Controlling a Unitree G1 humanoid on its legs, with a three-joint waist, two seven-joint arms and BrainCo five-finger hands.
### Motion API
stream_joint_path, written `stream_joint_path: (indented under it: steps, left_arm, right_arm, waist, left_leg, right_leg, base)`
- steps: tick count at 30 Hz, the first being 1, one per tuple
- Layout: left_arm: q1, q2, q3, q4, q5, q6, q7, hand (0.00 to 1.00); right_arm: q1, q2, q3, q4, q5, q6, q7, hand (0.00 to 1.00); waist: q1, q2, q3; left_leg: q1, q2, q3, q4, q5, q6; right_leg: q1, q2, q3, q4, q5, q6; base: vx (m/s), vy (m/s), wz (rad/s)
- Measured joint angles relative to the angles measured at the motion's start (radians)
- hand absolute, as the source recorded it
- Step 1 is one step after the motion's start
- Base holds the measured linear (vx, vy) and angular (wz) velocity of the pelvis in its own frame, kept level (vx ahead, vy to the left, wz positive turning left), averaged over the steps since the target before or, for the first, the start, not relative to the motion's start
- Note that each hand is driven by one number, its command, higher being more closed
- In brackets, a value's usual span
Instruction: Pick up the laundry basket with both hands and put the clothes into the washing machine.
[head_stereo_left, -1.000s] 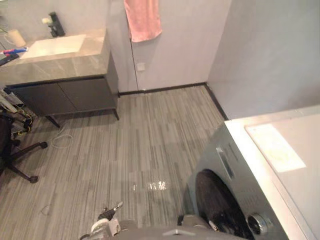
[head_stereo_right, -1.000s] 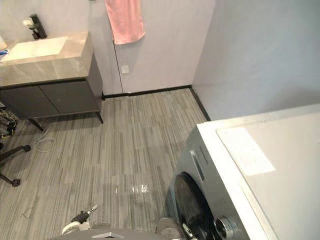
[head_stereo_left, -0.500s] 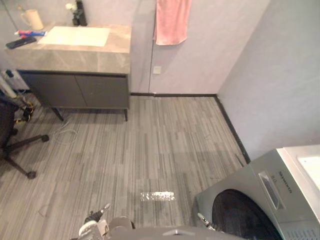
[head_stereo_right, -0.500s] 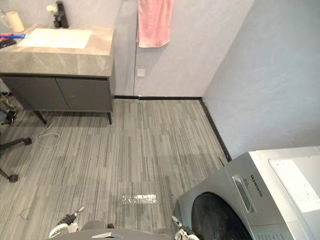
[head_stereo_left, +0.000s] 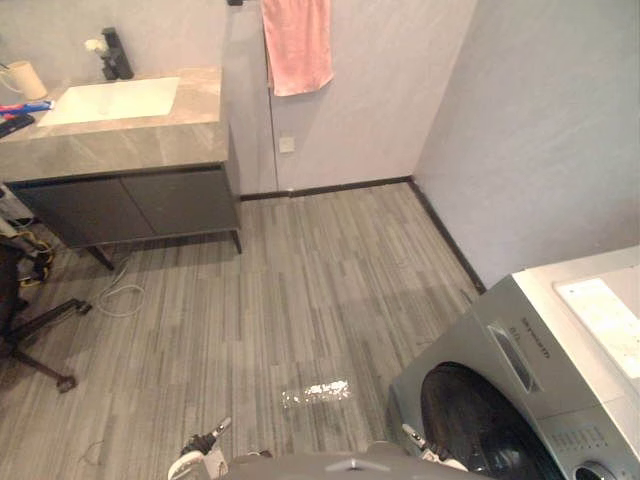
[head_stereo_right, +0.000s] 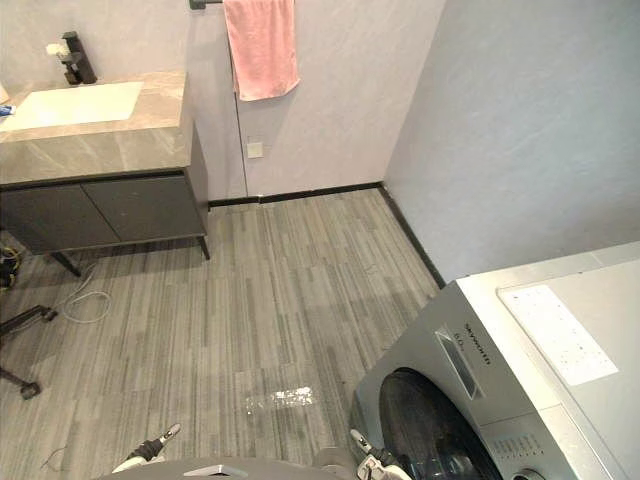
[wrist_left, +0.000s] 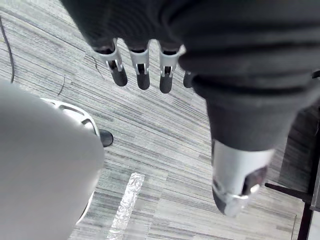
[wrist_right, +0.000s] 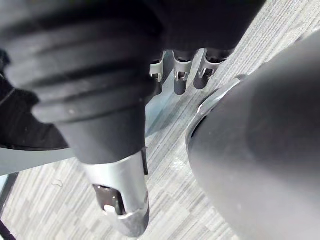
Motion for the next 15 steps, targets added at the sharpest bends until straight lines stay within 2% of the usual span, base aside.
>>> stream_joint_path:
  steps: [2,5,8,12,15]
  left_arm:
    - [-0.001,0.004,0.001,-0.007,0.0,-0.001,-0.001,0.0]
    - [-0.005,0.011,0.0,-0.007,0.0,-0.001,-0.001,0.0]
    - [-0.003,0.007,-0.002,-0.004,0.001,0.001,0.0,0.0]
    - [-0.003,0.015,-0.027,-0.005,0.0,0.0,-0.001,0.0]
    - [-0.003,0.025,-0.059,-0.002,-0.001,0.0,-0.001,0.0]
  right_arm:
    - [-0.007,0.002,-0.001,0.011,-0.007,0.004,0.001,0.0]
    - [-0.009,0.004,-0.004,0.014,-0.007,0.004,0.003,0.0]
    - [-0.001,-0.003,-0.054,0.021,-0.007,0.003,0.002,0.0]
    - [0.014,-0.004,-0.164,0.069,-0.009,0.008,0.002,0.0]
    - [0.018,-0.007,-0.226,0.099,-0.008,0.009,-0.001,0.0]
  waist:
    - [0.01,-0.011,0.004]
    - [0.008,-0.027,0.016]
    - [-0.009,-0.006,0.026]
    - [-0.012,-0.006,0.027]
    - [-0.015,-0.005,0.028]
  left_leg:
    - [-0.001,0.0,0.004,-0.001,0.011,-0.01]
    - [-0.008,0.001,0.012,0.001,0.023,-0.023]
    - [-0.012,0.028,-0.016,-0.01,0.051,-0.042]
    - [-0.02,0.04,-0.061,-0.058,0.091,-0.05]
    - [-0.02,0.038,-0.067,-0.072,0.093,-0.052]
  right_leg:
    - [0.02,0.004,0.001,-0.047,-0.033,0.003]
    - [0.034,0.005,0.0,-0.089,-0.086,0.02]
    - [0.036,0.031,-0.028,-0.082,-0.095,0.001]
    - [0.034,0.051,-0.066,-0.081,-0.11,-0.013]
    - [0.036,0.054,-0.068,-0.089,-0.11,-0.013]
  base:
    - [-0.08,-0.132,-0.13]
    - [-0.1,-0.169,-0.09]
    - [-0.1,-0.168,0.19]
    - [-0.06,-0.11,0.29]
    - [0.0,-0.015,0.04]
